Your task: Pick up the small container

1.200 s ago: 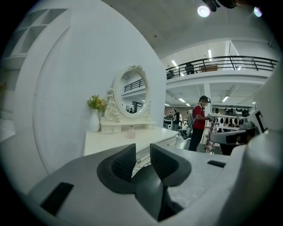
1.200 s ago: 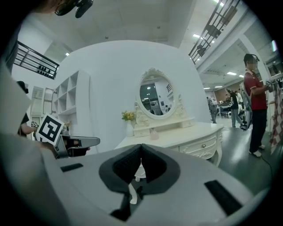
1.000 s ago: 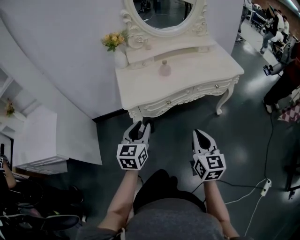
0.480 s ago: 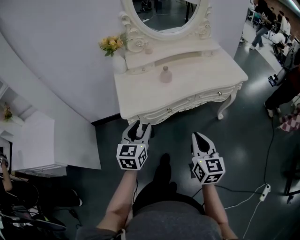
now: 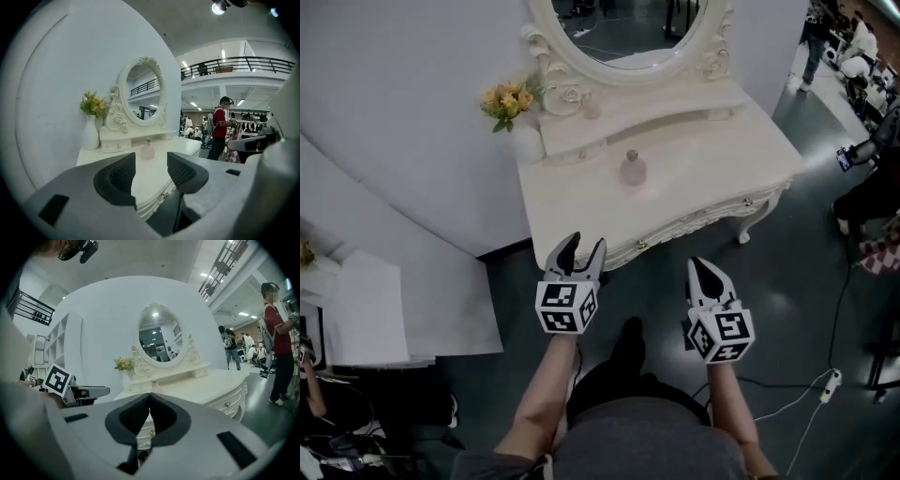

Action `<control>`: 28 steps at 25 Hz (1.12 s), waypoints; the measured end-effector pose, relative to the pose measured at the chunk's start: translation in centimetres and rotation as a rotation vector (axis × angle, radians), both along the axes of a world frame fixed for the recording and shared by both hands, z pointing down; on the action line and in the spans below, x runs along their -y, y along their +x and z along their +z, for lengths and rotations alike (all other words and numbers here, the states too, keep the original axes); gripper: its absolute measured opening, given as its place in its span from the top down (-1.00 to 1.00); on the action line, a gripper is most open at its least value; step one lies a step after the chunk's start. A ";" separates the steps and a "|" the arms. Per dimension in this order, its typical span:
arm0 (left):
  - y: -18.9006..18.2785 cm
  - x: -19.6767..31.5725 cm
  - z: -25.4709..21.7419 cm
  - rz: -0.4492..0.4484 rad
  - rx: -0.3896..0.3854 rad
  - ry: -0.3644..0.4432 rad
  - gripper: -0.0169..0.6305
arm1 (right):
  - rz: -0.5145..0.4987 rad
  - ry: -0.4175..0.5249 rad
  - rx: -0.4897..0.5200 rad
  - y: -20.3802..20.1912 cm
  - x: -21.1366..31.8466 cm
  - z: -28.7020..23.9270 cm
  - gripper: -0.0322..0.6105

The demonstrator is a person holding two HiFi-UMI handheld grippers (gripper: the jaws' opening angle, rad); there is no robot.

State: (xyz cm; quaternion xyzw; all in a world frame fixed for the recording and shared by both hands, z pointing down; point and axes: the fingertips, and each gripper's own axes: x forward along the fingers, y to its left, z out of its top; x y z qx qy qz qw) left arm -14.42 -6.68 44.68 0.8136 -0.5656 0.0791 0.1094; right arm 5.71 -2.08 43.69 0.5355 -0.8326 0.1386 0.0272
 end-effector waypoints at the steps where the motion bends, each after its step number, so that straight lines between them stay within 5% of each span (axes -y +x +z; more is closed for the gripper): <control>1: 0.1 0.9 0.1 0.009 0.003 -0.002 0.33 | 0.004 -0.003 -0.001 -0.1 0.8 0.1 0.89; 28: 2.3 13.7 0.9 0.160 0.007 -0.037 0.27 | 0.100 -0.009 -0.027 -1.1 10.9 -0.5 0.89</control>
